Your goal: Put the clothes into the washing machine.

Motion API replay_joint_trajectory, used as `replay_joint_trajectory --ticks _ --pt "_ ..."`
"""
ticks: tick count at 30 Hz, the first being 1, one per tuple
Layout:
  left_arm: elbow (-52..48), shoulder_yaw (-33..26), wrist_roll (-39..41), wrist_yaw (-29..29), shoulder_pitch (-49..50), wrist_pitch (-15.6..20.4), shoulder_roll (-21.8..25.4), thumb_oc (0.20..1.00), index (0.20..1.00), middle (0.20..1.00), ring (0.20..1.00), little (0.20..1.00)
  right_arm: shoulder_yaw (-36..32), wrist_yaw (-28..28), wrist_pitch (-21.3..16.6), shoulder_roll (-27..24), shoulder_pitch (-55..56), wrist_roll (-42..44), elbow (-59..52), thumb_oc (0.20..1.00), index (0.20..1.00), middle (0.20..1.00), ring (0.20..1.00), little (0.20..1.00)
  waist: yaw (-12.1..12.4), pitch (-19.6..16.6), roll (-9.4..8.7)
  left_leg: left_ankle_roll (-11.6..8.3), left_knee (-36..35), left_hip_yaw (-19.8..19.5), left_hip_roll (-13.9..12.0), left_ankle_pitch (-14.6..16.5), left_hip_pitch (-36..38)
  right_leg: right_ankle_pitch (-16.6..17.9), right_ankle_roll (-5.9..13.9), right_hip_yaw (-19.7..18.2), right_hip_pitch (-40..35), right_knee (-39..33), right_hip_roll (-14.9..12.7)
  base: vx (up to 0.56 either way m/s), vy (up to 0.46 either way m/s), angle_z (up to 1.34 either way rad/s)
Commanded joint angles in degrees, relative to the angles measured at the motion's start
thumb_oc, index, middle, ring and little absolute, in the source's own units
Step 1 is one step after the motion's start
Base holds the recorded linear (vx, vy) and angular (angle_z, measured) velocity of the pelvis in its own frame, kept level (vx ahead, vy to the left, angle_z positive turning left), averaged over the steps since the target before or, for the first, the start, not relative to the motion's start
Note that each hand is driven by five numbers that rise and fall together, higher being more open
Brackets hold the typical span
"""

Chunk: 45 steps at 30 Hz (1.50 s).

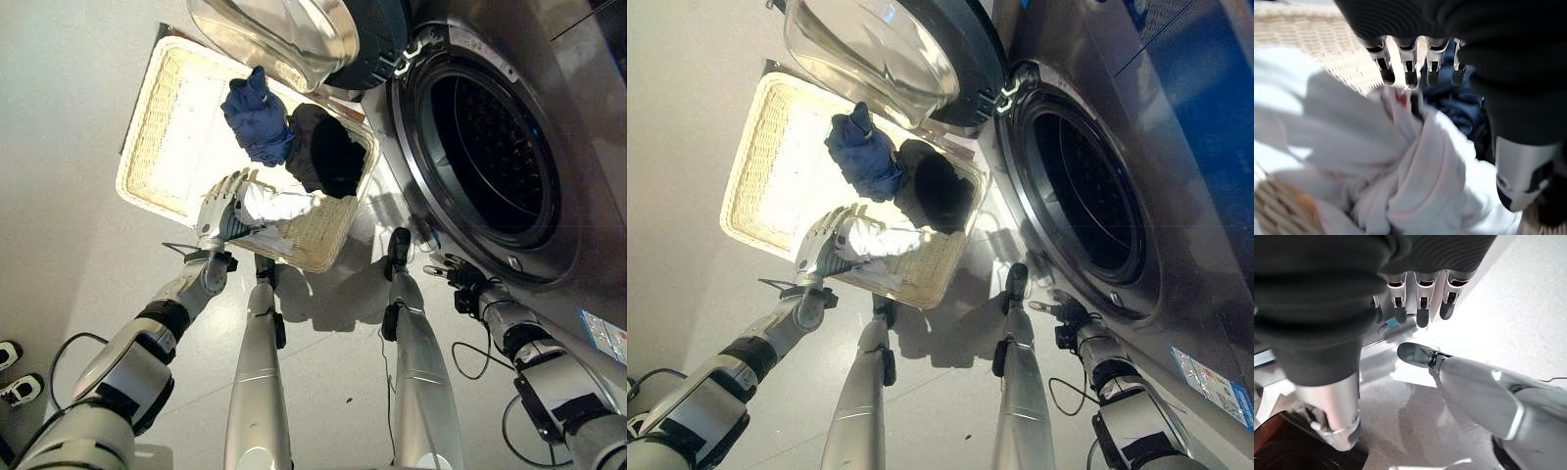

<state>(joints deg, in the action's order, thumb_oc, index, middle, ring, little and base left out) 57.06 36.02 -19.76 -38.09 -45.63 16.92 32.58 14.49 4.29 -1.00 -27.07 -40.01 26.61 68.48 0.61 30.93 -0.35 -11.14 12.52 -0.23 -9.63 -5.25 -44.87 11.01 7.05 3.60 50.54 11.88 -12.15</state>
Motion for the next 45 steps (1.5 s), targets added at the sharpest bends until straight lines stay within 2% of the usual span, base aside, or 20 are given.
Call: replay_joint_trajectory --ticks 1,7,10,19,25,27,30,32,34,35,37,45 --pt "0.1 -1.6 -0.8 1.3 0.1 0.1 2.2 1.0 1.0 1.0 1.0 1.0 2.1 -0.2 -4.0 -3.4 2.5 2.2 -3.3 1.0 1.0 1.0 1.0 1.0 0.1 -1.1 -0.59 4.74 6.3 -3.1 4.3 2.5 -3.4 -2.3 2.87 0.3 2.0 7.1 0.8 0.0 0.0 0.0" --pt "2.0 -0.6 0.7 4.4 1.0 0.0 1.3 1.0 1.0 1.0 1.0 1.0 3.5 -1.4 -12.5 -3.8 2.1 2.2 -9.4 1.0 1.0 1.0 1.0 1.0 -0.5 -1.1 0.02 4.54 5.5 -3.4 4.6 1.9 -4.6 -1.9 3.06 0.2 4.2 7.3 0.7 0.0 0.001 0.01" --pt "2.1 -0.3 1.2 5.7 1.3 -0.2 1.0 1.0 1.0 1.0 1.0 1.0 3.9 -1.8 -14.5 -3.9 1.8 2.4 -11.7 1.0 1.0 1.0 1.0 1.0 -0.6 -1.1 0.12 4.44 5.1 -3.5 4.7 1.8 -4.8 -1.7 3.14 0.2 4.7 7.4 0.7 0.0 0.0 0.0" --pt "2.1 0.9 1.6 11.9 1.3 -2.4 -0.4 1.0 1.0 1.0 1.0 1.0 5.6 -3.9 -15.3 -4.1 0.2 2.7 -17.4 1.0 1.0 1.0 1.0 1.0 -0.8 -1.1 0.17 4.26 4.3 -3.6 4.7 1.3 -5.5 -1.4 3.28 0.4 5.9 7.7 0.7 0.0 0.0 0.0" --pt "2.6 2.3 2.0 13.6 0.9 -3.5 -0.6 1.0 1.0 1.0 1.0 1.0 6.3 -4.4 -15.0 -4.1 0.1 3.2 -18.4 1.0 1.0 1.0 1.0 1.0 -0.9 -1.1 0.01 4.28 4.2 -3.8 4.9 1.2 -5.9 -1.3 3.35 0.4 6.5 7.9 0.9 0.0 0.0 0.0" --pt "3.5 2.9 1.3 16.1 0.1 -5.5 -0.7 1.0 1.0 1.0 1.0 1.0 6.6 -4.6 -15.4 -3.9 -0.1 3.3 -18.0 1.0 1.0 1.0 1.0 1.0 -1.0 -1.1 -0.14 4.35 4.3 -3.9 4.9 1.1 -6.2 -1.2 3.36 0.5 6.8 8.0 0.9 0.0 0.0 0.0" --pt "4.7 4.1 0.4 16.2 -0.5 -8.2 -0.9 1.0 1.0 1.0 1.0 1.0 7.1 -4.6 -15.5 -3.8 -0.9 3.8 -17.7 1.0 1.0 1.0 1.0 1.0 -1.1 -1.1 -0.35 4.34 4.4 -4.0 4.9 1.0 -6.6 -1.1 3.37 0.6 7.0 8.0 1.0 0.0 0.0 0.0" --pt "6.8 5.2 -1.5 15.8 -1.8 -12.9 -1.1 1.0 1.0 1.0 1.0 1.0 7.9 -4.5 -16.1 -3.5 -1.7 4.5 -17.0 1.0 1.0 1.0 1.0 1.0 -1.2 -1.1 -0.66 4.37 4.5 -4.1 4.9 0.9 -6.9 -1.0 3.44 0.6 7.2 8.0 1.1 0.0 0.0 0.0" --pt "8.4 5.6 -2.7 16.5 -2.5 -14.9 -1.4 1.0 1.0 1.0 1.0 1.0 8.5 -4.5 -16.4 -3.2 -2.3 5.0 -16.7 1.0 1.0 1.0 1.0 1.0 -1.3 -1.1 -0.92 4.44 4.4 -4.1 4.9 0.9 -7.1 -1.0 3.39 0.6 7.4 7.9 1.2 0.0 0.0 0.0" --pt "8.9 6.1 -3.1 17.2 -2.8 -15.8 -1.7 0.517 0.517 0.517 0.517 0.517 8.8 -4.6 -16.5 -3.1 -2.6 5.2 -16.8 1.0 1.0 1.0 1.0 1.0 -1.3 -1.1 -1.05 4.47 4.5 -4.1 4.9 0.8 -7.2 -0.9 3.39 0.7 7.4 7.9 1.3 0.0 0.0 0.0" --pt "9.4 6.5 -3.6 18.3 -3.1 -16.5 -1.9 0.2 0.2 0.2 0.2 0.2 9.1 -4.7 -16.6 -2.9 -2.9 5.4 -16.8 1.0 1.0 1.0 1.0 1.0 -1.4 -1.1 -1.15 4.53 4.6 -4.1 5.0 0.8 -7.3 -0.8 3.41 0.8 7.4 7.8 1.3 0.0 0.0 0.0" --pt "10.4 8.0 -3.0 19.3 -4.6 -18.3 -2.7 0.2 0.2 0.2 0.2 0.2 10.2 -5.5 -17.0 -2.4 -3.7 6.1 -17.9 1.0 1.0 1.0 1.0 1.0 -1.7 -1.1 -1.62 4.61 4.6 -4.3 5.1 0.6 -7.9 -0.4 3.52 0.9 7.9 7.6 1.5 0.0 0.0 0.0"
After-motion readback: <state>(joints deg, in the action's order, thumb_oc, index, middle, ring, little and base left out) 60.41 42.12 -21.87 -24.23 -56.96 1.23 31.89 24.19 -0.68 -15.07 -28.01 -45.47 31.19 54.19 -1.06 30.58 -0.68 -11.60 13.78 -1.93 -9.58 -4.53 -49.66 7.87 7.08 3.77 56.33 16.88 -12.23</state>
